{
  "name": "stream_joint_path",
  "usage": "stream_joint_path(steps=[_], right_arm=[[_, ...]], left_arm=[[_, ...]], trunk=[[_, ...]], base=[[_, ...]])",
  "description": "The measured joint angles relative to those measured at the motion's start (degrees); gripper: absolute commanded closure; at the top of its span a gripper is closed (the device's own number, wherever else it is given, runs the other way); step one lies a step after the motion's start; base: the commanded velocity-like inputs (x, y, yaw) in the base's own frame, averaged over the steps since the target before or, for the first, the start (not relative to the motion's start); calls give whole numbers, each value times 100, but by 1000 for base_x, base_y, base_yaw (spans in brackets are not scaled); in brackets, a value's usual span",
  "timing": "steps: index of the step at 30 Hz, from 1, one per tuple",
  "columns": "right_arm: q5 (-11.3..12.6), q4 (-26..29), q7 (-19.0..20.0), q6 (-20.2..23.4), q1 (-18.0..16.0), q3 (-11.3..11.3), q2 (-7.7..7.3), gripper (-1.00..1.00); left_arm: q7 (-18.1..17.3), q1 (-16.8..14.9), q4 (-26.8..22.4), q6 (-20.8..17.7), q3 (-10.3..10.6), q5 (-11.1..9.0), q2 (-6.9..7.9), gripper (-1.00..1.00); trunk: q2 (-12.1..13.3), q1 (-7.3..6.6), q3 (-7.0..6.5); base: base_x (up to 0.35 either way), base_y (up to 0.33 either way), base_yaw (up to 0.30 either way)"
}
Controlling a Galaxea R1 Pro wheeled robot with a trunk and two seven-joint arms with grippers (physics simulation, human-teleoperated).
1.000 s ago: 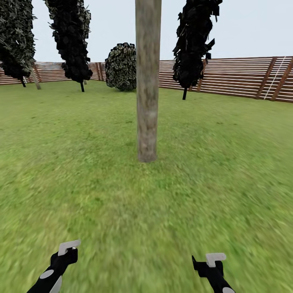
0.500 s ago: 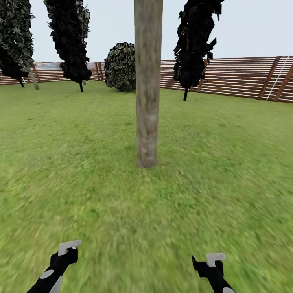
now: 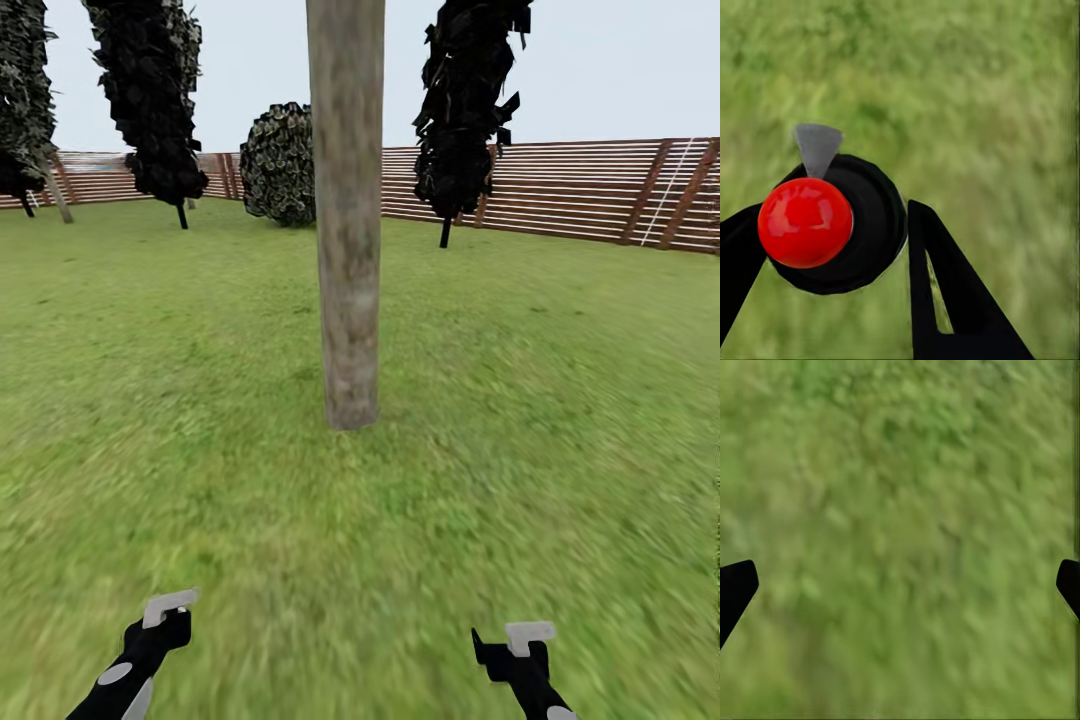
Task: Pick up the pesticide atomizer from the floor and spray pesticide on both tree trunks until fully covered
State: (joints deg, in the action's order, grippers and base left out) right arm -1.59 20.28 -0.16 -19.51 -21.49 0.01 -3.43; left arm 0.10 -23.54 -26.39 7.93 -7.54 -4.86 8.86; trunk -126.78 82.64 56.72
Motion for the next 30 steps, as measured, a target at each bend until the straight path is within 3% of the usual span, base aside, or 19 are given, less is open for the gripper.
stream_joint_path(steps=[30], right_arm=[[0, 4, 0, 0, -1, 2, 0, -100]], left_arm=[[3, 1, 0, 7, 0, 0, 8, 100]], trunk=[[0, 0, 0]], base=[[337, -31, -19]])
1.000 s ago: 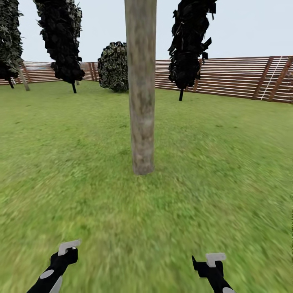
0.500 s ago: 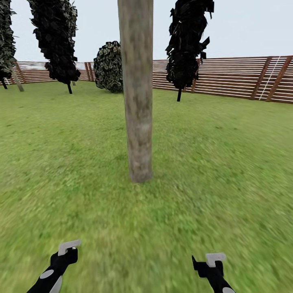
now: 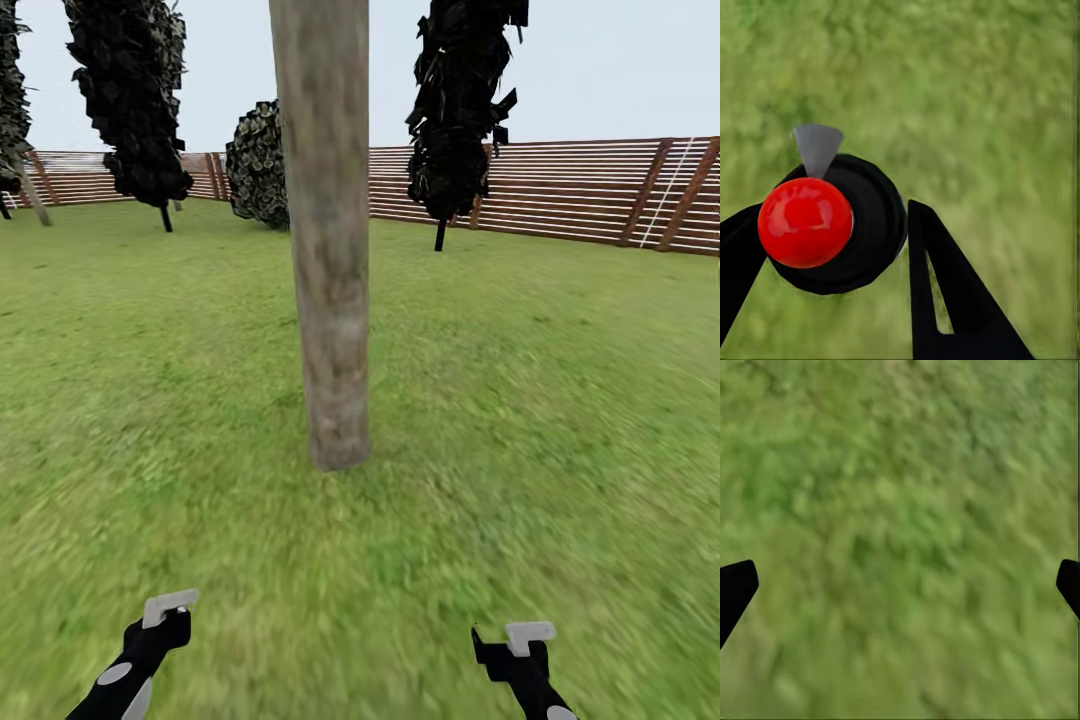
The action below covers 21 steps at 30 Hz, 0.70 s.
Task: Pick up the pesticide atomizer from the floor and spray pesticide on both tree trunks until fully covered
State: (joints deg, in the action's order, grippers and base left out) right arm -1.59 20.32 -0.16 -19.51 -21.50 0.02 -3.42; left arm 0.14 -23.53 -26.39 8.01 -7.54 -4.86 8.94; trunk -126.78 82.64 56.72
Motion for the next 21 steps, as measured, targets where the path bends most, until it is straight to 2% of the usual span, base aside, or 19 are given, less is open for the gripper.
stream_joint_path(steps=[9, 16, 19, 21], right_arm=[[0, -4, 0, 0, 0, -1, 0, -100], [-7, -8, 2, 7, 0, 13, 23, -100], [-36, 2, 57, 7, -1, 219, 27, -100], [-87, 27, 65, 6, -1, 410, 18, -100]], left_arm=[[-3, -1, 1, 1, 1, 0, 1, 100], [-13, 1, 2, 32, 10, 14, -5, 100], [-178, 1, -12, 53, 72, 91, 15, 100], [-382, -3, -16, 60, 96, 174, 100, 100]], trunk=[[0, 0, 0], [0, 3, 0], [0, 4, 0], [0, 3, 0]], base=[[331, -93, -223], [79, -31, -19], [1, 0, 0], [0, 0, 0]])
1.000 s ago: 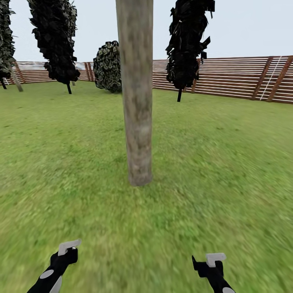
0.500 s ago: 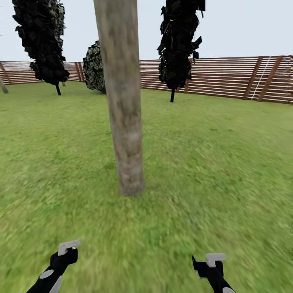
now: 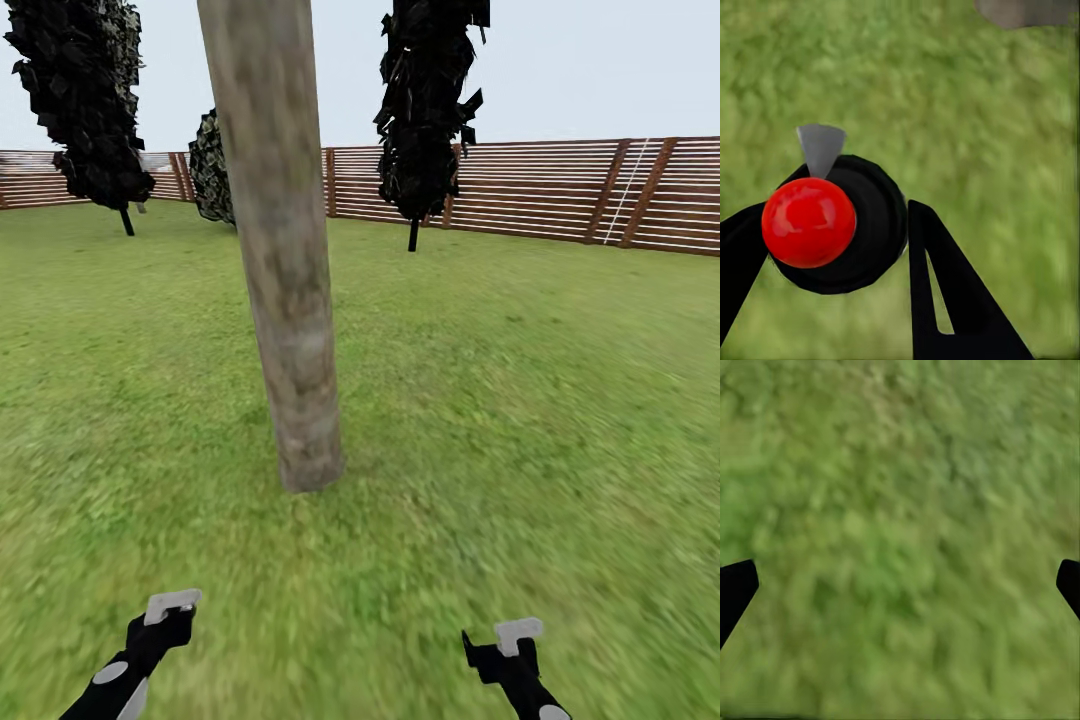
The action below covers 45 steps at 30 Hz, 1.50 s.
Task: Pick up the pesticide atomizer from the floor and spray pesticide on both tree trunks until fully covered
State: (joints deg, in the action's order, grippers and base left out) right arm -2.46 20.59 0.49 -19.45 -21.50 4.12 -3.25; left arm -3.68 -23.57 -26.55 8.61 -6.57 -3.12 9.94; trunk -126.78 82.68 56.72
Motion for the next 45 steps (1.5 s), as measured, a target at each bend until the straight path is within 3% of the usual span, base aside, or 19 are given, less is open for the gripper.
stream_joint_path(steps=[1, 3, 6, 8, 9, 10, 12, 14, 17, 21, 23, 27, 34, 35, 40, 43, 45], right_arm=[[-125, 99, -6, 5, -1, 321, -14, -100], [-302, 315, -1, 14, -1, 586, -21, -100], [-770, 728, 28, 30, -1, 912, -8, -100], [-1077, 911, 218, 43, -27, 1072, 15, -100], [-1371, 1083, 1278, 237, -267, 1178, 166, -100], [-1417, 1109, 1804, 485, -462, 1186, 213, -100], [-1450, 1124, 2470, 819, -716, 1191, 235, -100], [-1464, 1139, 3256, 1050, -978, 1187, 243, -100], [-1472, 1143, 3771, 1138, -1211, 1185, 241, -100], [-1470, 1144, 3939, 1164, -1322, 1185, 240, -100], [-1476, 1137, 3962, 1171, -1337, 1189, 248, -100], [-1496, 1133, 3966, 1185, -1344, 1217, 269, -100], [-1686, 1146, 3966, 1175, -1345, 1614, 370, -100], [-1693, 1149, 3986, 1175, -1347, 1627, 394, 100], [-1736, 1380, 4648, 1185, -1389, 1650, 518, 100], [-1805, 1511, 4839, 1188, -1402, 1657, 545, 100], [-2016, 1597, 4927, 1192, -1405, 1658, 555, 100]], left_arm=[[-516, -8, -3, 11, 13, 193, 205, 100], [-1133, -10, -3, 17, 22, 398, 399, 100], [-1816, -43, -2, 19, 25, 591, 539, 100], [-2048, -60, -9, 9, 36, 731, 571, 100], [-2225, -82, -195, -11, 76, 1426, 585, 100], [-2383, -83, -325, -23, 78, 1829, 585, 100], [-2814, -86, -493, -44, 73, 2298, 585, 100], [-3566, -94, -688, -77, 64, 2658, 582, 100], [-4256, -131, -917, -101, 56, 2818, 595, 100], [-4864, -276, -1057, -112, 60, 2981, 601, 100], [-5195, -374, -1076, -182, 54, 3187, 600, 100], [-5367, -419, -1090, -352, 59, 3394, 592, 100], [-5579, -426, -1282, -497, 61, 4069, 482, 100], [-5634, -427, -1321, -549, 59, 4124, 459, 100], [-5744, -427, -1596, -712, 142, 4214, 378, 100], [-5755, -427, -1681, -822, 426, 4236, 246, 100], [-5760, -427, -1756, -982, 599, 4239, 177, 100]], trunk=[[0, 0, 0], [0, 0, 0], [0, 0, 0], [0, 0, 0], [0, 0, -1], [0, 0, -1], [0, 0, -1], [0, 0, -1], [0, 0, -1], [0, 0, -1], [0, 0, -1], [0, 0, 0], [0, 0, 0], [0, 0, 0], [0, 0, -1], [0, 0, -1], [0, 0, -1]], base=[[0, 0, 0], [0, 0, 0], [0, 0, 0], [0, 0, 0], [0, 0, 0], [0, 0, 0], [0, 0, 0], [0, 0, 0], [0, 0, 0], [0, 0, 0], [0, 0, 0], [0, 0, 0], [0, 0, 0], [0, 0, 0], [0, 0, 0], [0, 0, 0], [0, 0, 0]])
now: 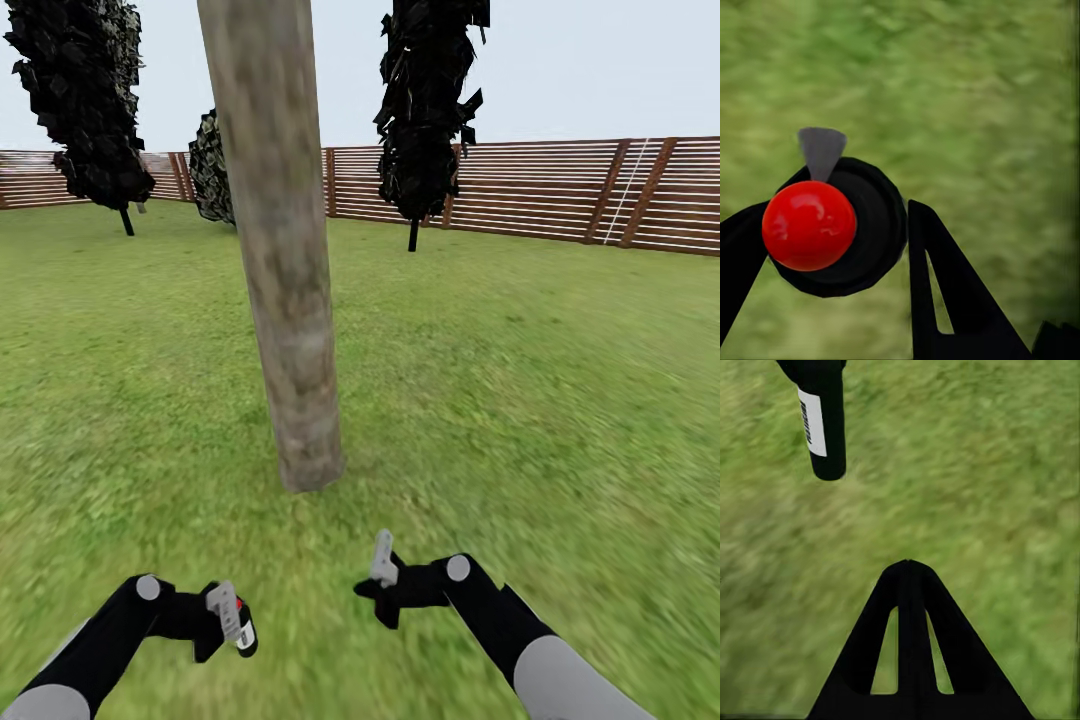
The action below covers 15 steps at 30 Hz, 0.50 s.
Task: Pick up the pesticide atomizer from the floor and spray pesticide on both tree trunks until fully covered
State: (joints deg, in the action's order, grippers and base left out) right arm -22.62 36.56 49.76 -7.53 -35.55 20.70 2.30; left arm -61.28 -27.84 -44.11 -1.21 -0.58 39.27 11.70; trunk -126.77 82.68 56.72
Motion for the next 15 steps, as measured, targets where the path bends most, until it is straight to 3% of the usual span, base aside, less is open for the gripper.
stream_joint_path(steps=[4, 7, 13, 15], right_arm=[[-285, 71, 247, 4, -1, 0, 64, 100], [-322, 80, 285, 6, -1, 0, 107, 100], [-340, 155, 304, 1, -2, 1, 197, 100], [-339, 233, 309, -1, -2, 0, 204, 100]], left_arm=[[-16, 0, -170, -140, 301, 15, -155, 100], [-22, 0, -201, -151, 365, 15, -232, 100], [-25, 1, -219, -168, 977, 51, -357, 100], [-25, 1, -220, -166, 1099, 61, -461, 100]], trunk=[[0, 0, 0], [0, 0, 0], [0, 0, 0], [0, 0, 0]], base=[[0, 0, 0], [0, 0, 0], [0, 0, 0], [0, 0, 0]])
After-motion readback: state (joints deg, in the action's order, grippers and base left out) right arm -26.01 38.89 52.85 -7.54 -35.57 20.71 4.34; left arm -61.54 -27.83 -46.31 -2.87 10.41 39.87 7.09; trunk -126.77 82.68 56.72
